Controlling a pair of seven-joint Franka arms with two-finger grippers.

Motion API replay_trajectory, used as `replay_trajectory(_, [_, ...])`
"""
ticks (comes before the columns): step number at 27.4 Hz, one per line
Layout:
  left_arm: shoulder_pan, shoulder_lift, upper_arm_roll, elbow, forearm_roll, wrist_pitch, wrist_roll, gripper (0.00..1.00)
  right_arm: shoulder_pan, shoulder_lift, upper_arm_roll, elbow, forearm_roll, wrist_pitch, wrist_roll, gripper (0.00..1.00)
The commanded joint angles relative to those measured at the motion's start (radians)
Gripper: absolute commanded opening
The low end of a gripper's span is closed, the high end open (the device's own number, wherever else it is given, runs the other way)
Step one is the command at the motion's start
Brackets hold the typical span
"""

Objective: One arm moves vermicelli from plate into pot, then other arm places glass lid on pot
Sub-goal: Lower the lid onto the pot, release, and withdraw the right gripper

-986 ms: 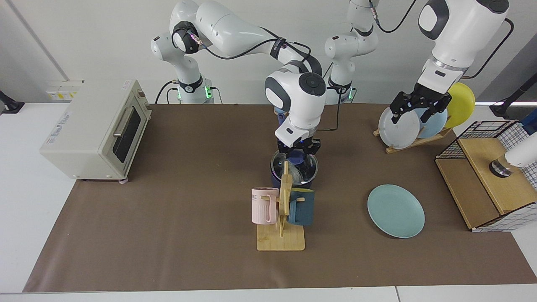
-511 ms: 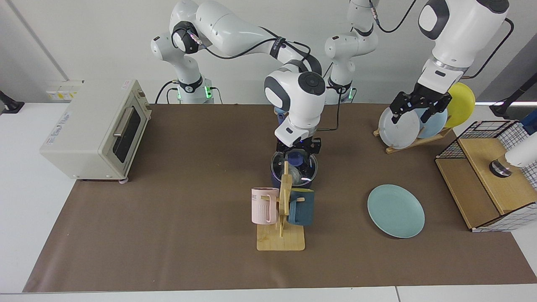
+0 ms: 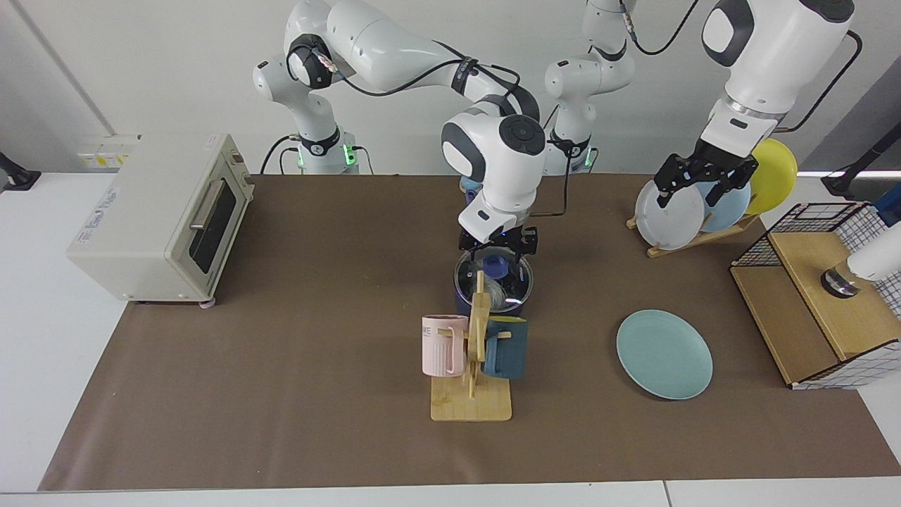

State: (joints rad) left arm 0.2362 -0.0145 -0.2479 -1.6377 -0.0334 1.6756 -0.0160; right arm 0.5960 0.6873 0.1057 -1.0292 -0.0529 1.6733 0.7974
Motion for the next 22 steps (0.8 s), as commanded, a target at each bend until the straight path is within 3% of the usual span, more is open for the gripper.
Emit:
replay_trajectory(1, [-0.005, -0.015, 0.004, -0.017, -0.006, 0.007, -0.01, 1.0, -0.031, -0.126, 0.005, -0.012, -0.002, -0.075, 0.003, 1.0])
replay_trajectory(11, [-0.005, -0.015, 0.004, -0.017, -0.006, 0.007, -0.01, 1.0, -0.156, -0.301, 0.006, -0.026, 0.013, -0.208, -0.125, 1.0])
replay_trajectory(22, [-0.005, -0.015, 0.004, -0.017, -0.006, 0.007, -0.01, 1.0, -0.337, -0.476, 0.008, -0.147, 0.016, -0.263, -0.349, 1.0])
